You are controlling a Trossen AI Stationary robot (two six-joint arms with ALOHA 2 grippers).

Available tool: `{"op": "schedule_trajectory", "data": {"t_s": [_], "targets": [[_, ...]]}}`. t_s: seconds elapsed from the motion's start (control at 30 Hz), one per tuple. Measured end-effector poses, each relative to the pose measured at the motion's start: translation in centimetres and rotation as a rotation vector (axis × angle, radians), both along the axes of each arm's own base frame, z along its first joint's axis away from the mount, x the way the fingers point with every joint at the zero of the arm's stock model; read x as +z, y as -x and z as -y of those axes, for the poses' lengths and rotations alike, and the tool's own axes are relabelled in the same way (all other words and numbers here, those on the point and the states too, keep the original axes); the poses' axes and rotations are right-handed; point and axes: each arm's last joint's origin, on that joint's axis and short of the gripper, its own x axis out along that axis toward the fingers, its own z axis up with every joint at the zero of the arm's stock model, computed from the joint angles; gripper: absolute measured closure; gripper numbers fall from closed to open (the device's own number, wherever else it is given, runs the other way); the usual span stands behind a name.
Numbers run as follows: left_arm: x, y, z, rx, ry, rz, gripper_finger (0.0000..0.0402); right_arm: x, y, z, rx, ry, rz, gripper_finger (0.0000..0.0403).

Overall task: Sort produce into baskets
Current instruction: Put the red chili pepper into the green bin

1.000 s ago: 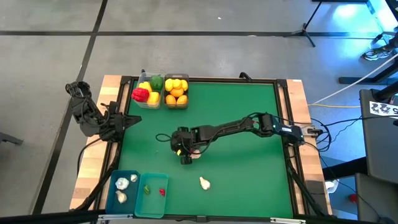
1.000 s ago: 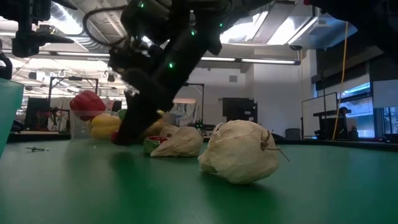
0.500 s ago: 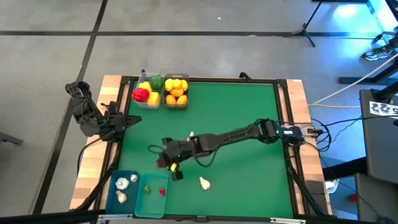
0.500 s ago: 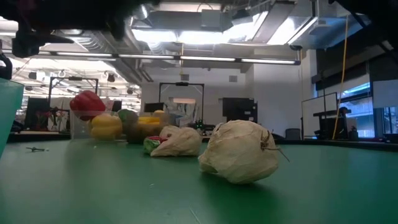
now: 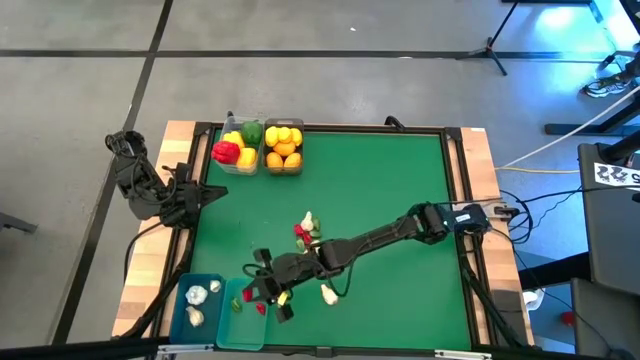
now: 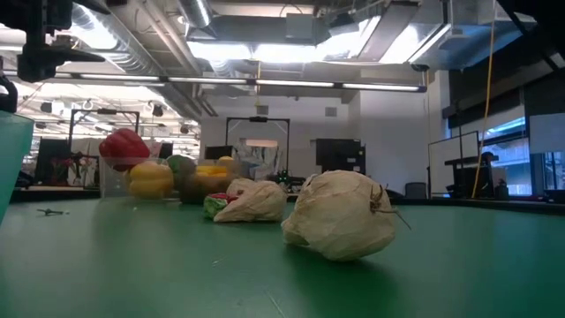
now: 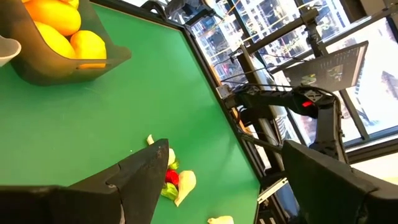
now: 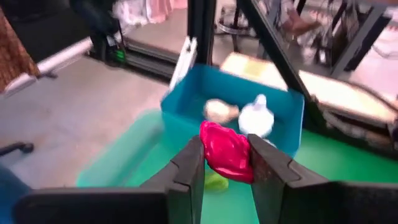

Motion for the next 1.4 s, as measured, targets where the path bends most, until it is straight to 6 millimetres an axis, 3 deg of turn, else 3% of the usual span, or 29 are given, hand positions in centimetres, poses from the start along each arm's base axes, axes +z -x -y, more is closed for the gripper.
{"op": "schedule_trajectory", "data": {"t_s": [0.3,0.63,0.83,1.03,1.23,1.4], "targets": [[0.0,0.0,0.0,0.005,0.017,0.005,0.0095,-2.3,-0.5,-0.1,-0.005,-0.002,-0.049,0.03],[0.0,0.0,0.0,0.008,0.03,0.009,0.0095,-3.2,-0.6,-0.1,-0.017,-0.052,-0.102,0.0185],[0.0,0.0,0.0,0.008,0.032,0.01,0.0095,-2.2,-0.8,0.8,-0.088,-0.015,-0.129,0.0159],[0.0,0.0,0.0,0.008,0.035,0.011,0.0095,1.6,-0.6,4.4,-0.277,0.196,-0.209,0.0158],[0.0,0.0,0.0,0.008,0.034,0.01,0.0095,1.2,0.0,10.5,-0.57,0.118,-0.434,0.0157],[0.0,0.0,0.0,0.01,0.028,0.01,0.0095,-0.4,0.2,13.7,-0.591,0.09,-0.57,0.0157]]}}
